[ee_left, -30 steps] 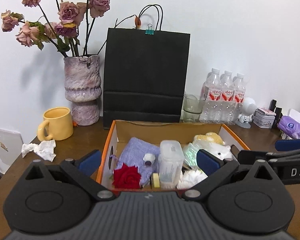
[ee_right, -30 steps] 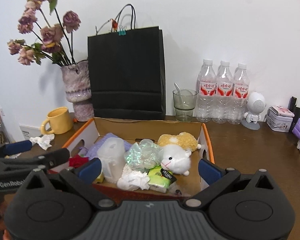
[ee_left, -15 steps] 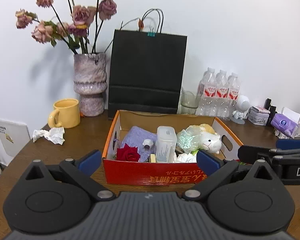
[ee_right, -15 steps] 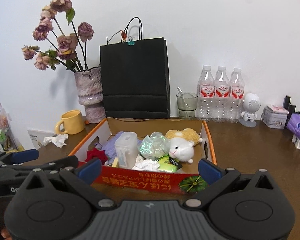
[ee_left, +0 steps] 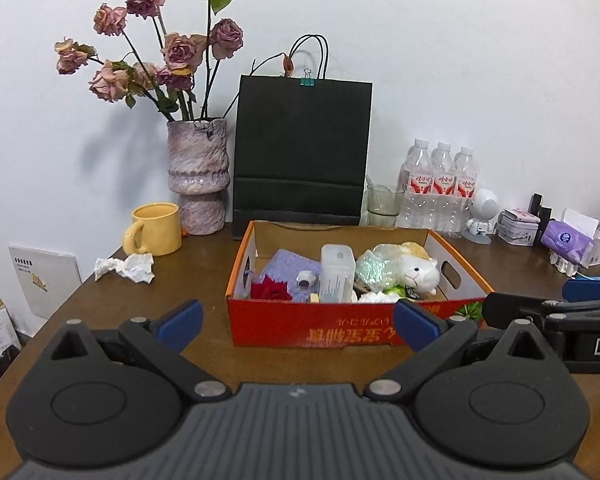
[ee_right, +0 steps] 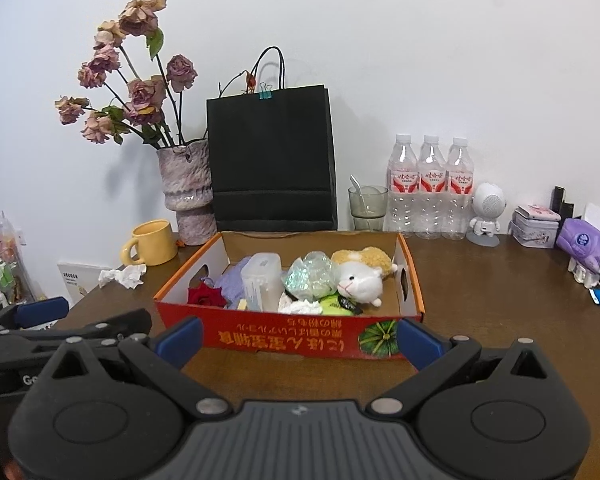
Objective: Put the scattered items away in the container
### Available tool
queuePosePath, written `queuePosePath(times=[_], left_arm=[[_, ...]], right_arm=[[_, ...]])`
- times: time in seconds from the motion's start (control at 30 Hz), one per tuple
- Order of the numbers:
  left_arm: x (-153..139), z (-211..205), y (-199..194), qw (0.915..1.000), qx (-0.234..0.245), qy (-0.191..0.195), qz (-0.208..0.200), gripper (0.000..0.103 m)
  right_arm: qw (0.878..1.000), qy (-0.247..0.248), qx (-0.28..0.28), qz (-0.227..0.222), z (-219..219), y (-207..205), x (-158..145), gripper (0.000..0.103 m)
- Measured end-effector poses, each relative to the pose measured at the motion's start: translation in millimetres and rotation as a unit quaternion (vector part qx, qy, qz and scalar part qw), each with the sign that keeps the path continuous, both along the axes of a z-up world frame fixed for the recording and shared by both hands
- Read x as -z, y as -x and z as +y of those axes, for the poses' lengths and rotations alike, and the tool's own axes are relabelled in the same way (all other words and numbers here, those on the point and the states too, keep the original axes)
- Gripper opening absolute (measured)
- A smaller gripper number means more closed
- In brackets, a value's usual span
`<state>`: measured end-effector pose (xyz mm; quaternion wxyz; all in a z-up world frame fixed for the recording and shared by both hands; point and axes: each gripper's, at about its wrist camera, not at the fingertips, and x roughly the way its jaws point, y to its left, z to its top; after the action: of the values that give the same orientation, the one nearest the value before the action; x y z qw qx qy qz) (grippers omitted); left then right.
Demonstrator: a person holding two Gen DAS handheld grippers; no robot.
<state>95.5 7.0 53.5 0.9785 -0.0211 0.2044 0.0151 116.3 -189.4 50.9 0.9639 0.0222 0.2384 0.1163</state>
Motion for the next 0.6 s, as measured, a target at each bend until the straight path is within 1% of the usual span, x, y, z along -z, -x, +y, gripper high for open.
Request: queuePosePath(times=[0.3, 0.4, 0.6], left_arm=[[7.8, -2.0, 45.5, 0.9999, 0.011, -0.001, 0.011, 0.103], [7.6, -1.4, 59.5, 0.9999, 0.008, -0.002, 0.012, 0.103], [5.7, -2.7, 76.9, 0.9999, 0.006, -0.011, 0.011, 0.103]], right_arm=[[1.0, 0.011, 0.004, 0.011, -1.4, 51.7, 10.5, 0.103], [1.0, 0.019, 0.01, 0.016, -0.9, 64.7, 12.6, 0.103], [1.0, 0.016, 0.009, 0.024, -2.4, 82.1, 13.7, 0.103]])
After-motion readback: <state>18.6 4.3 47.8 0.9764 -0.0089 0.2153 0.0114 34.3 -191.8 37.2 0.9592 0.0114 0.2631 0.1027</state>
